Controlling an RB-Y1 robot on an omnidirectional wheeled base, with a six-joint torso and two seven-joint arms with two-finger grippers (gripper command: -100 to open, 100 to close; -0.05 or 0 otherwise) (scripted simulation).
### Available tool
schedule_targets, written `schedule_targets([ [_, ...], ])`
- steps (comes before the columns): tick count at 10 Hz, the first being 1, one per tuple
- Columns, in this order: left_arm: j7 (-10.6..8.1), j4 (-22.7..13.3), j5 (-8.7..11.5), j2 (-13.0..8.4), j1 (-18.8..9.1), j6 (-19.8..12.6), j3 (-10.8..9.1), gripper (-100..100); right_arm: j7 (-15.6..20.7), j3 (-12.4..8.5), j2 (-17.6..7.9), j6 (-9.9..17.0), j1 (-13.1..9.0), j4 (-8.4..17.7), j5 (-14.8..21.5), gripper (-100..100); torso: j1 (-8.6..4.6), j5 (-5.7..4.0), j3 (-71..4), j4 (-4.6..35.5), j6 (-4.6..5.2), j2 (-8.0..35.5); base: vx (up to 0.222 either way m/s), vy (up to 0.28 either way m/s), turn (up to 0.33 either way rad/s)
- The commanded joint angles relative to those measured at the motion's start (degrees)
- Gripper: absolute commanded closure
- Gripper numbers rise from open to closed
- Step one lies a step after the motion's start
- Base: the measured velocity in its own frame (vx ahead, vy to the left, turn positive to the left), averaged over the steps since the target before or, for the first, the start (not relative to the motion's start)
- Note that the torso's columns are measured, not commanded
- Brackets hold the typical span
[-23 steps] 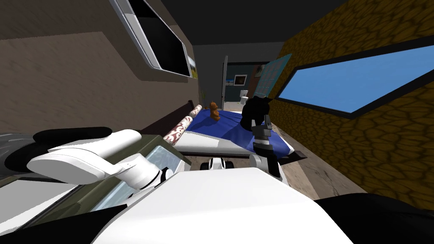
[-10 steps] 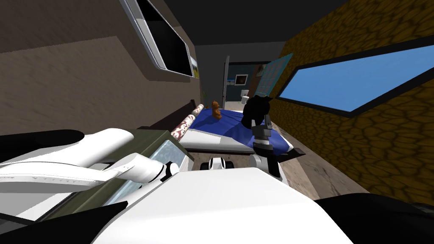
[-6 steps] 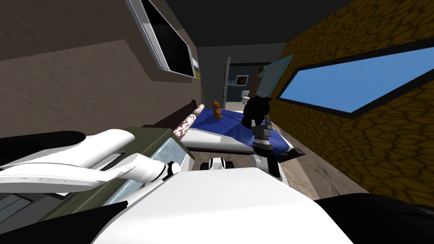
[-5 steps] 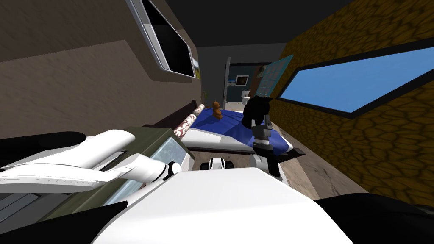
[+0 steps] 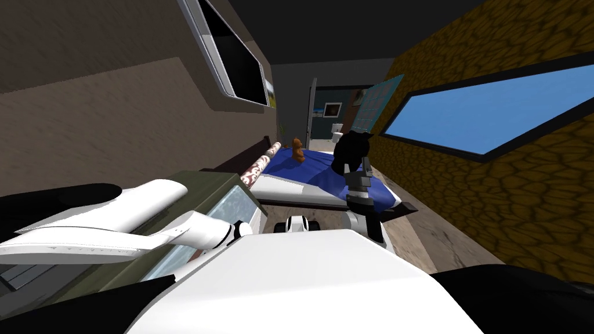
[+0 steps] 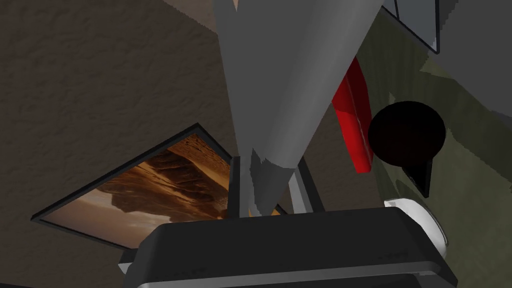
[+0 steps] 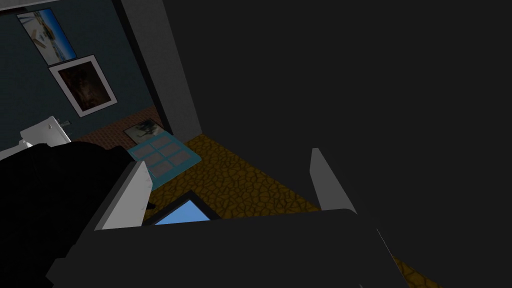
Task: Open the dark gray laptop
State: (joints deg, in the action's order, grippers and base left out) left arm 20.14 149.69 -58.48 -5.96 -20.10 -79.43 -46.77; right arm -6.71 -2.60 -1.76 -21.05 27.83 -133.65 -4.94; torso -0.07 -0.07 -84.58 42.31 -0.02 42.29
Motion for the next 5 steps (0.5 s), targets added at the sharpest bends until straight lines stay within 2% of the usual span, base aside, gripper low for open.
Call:
schedule_targets([
  [1,-3.78,0.0,0.4,1.6,-0.2,1.1,-0.65,100,0.0,0.0,0.0,0.0,0.0,0.0,0.0,0,0.03,0.05,0.1,0.0,0.00,0.1,-0.044,0.003,0.015],
  [3,-7.42,0.1,1.1,3.8,-0.6,2.3,-1.52,100,0.0,0.0,0.0,0.0,0.0,0.0,0.0,0,-0.01,0.00,0.0,0.0,0.01,0.0,-0.051,0.008,0.035],
  [4,-8.32,0.1,1.1,3.8,-0.6,2.3,-1.52,100,0.0,0.0,0.0,0.0,0.0,0.0,0.0,0,0.03,0.02,0.0,0.0,-0.01,0.1,-0.047,0.004,0.014],
  [5,-10.37,0.2,1.4,4.8,-0.7,2.9,-1.96,100,0.0,0.0,0.0,0.0,0.0,0.0,0.0,0,0.00,0.01,0.0,0.0,0.00,0.0,-0.040,-0.005,0.024],
])
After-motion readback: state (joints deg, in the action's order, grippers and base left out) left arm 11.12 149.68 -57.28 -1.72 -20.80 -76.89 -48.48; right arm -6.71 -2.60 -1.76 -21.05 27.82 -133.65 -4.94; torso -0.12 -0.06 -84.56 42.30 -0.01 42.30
